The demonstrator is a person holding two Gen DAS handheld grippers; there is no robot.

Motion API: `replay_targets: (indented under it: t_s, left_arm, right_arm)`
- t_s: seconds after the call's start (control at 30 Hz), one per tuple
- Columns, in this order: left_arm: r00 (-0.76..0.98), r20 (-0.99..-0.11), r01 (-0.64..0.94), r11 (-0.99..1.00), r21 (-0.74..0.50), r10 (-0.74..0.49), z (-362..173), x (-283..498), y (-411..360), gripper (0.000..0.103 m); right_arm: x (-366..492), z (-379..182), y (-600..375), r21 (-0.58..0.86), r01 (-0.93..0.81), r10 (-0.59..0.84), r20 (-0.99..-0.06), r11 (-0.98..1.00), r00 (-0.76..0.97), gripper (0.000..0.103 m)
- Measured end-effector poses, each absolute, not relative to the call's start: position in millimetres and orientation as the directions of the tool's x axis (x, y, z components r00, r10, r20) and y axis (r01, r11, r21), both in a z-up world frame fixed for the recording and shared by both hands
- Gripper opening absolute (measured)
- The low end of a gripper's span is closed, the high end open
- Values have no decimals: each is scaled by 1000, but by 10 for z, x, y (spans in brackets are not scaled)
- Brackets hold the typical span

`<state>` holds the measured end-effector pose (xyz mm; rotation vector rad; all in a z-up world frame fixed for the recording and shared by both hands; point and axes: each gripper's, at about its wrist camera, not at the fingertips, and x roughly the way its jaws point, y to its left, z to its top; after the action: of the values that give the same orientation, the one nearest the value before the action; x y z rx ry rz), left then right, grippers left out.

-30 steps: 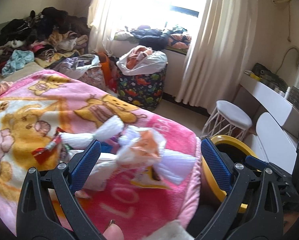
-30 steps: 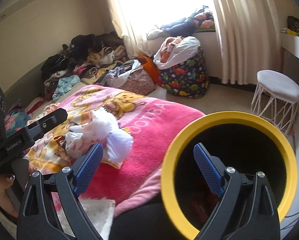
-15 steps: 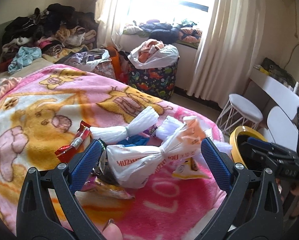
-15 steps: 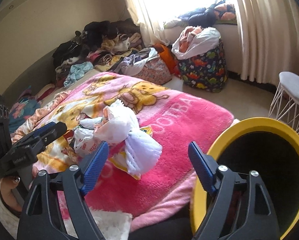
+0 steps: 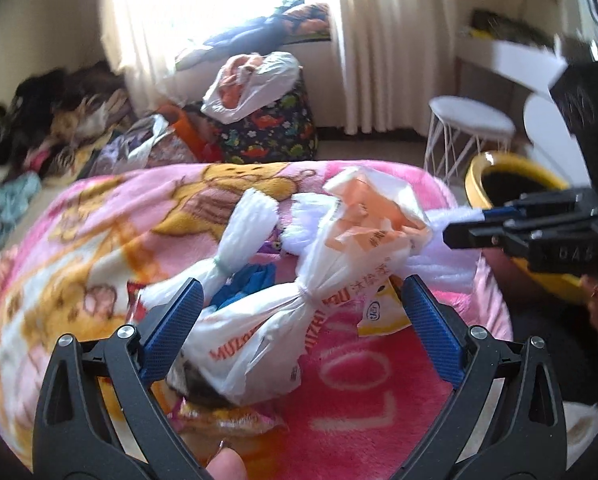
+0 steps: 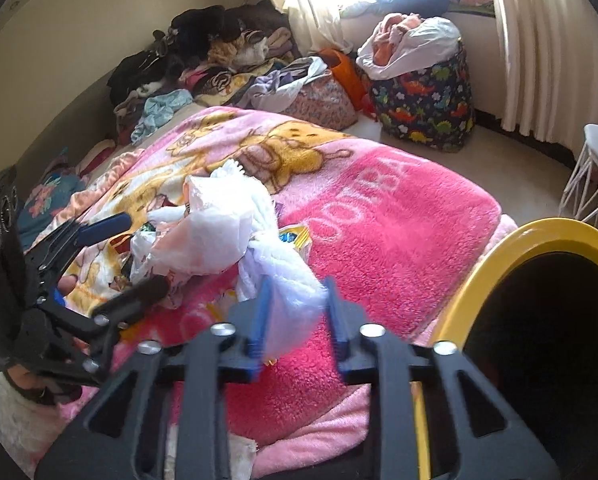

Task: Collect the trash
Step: 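Grasp the white plastic bag with the left tool while the right tool grasps white bag, then lift both white bags and carry them over the bin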

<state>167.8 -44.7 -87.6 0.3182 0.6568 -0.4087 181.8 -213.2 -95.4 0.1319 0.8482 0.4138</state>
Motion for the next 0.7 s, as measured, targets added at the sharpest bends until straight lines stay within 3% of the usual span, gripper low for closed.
replay_targets:
  t_s: [0.13,0.5,0.7]
  left_arm:
    - [718,-661,479,843,245,-216,-994,1737,-588,82]
    - [685,-689,475,862,179,-234,-1069,1825,-597,42]
    - [713,-661,442,882,161,-236,-945,1748,-532,29]
  right_arm:
    - [1807,-941,-2120,271,-315,411,-697,910,588,19]
    - [1763,-909,-2141,289,-329,435,-681,899,590,15]
    - [1685,-804,-2123,295,-343,450,-650,892,612,14]
